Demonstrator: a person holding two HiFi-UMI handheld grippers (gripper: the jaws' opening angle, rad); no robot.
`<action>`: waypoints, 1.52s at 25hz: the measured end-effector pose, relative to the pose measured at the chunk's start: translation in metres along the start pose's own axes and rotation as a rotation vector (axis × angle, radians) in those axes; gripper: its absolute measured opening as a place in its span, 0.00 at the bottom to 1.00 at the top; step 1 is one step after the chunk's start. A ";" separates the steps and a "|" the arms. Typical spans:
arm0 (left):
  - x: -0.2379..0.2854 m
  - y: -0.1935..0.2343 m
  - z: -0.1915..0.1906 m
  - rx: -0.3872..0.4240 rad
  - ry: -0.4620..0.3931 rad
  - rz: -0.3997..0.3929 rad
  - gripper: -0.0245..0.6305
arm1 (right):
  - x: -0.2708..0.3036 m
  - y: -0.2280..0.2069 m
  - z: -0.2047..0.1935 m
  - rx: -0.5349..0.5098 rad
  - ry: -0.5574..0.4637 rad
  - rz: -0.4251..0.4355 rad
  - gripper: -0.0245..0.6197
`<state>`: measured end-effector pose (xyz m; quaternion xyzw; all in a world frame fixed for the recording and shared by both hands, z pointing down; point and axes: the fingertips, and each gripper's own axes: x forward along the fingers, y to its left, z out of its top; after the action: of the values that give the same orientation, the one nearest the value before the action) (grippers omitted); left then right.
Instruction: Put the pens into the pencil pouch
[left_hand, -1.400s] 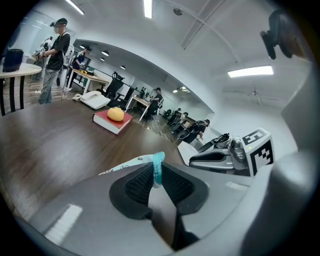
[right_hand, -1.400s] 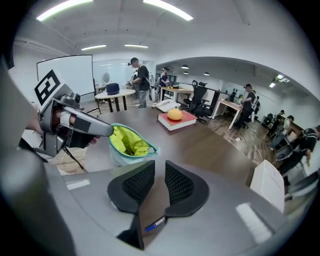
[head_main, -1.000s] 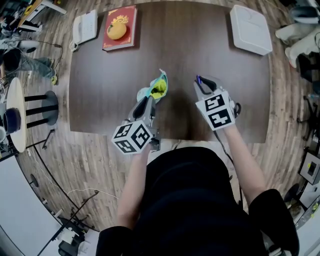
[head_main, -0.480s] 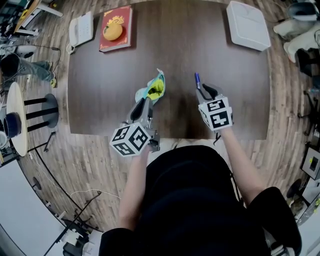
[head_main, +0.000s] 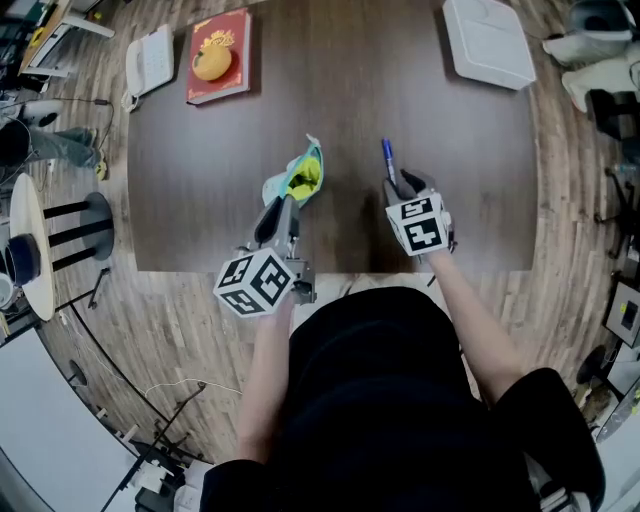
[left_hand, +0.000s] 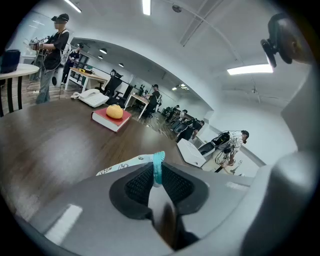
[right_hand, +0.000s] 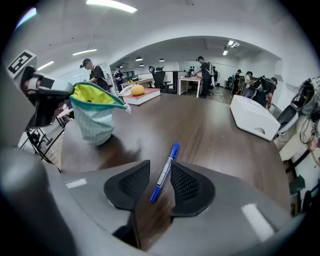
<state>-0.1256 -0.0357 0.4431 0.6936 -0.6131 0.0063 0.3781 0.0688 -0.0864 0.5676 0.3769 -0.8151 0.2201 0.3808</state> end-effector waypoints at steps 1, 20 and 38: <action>0.001 0.001 -0.001 0.000 0.002 0.000 0.11 | 0.003 0.000 -0.003 0.002 0.007 -0.001 0.21; -0.002 0.006 -0.003 0.011 0.021 0.014 0.11 | 0.021 0.005 -0.048 0.016 0.087 -0.041 0.21; 0.001 0.003 -0.004 0.016 0.025 0.015 0.11 | 0.025 0.006 -0.054 0.056 0.088 -0.031 0.15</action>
<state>-0.1258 -0.0341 0.4477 0.6918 -0.6136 0.0228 0.3799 0.0784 -0.0588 0.6199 0.3899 -0.7851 0.2533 0.4091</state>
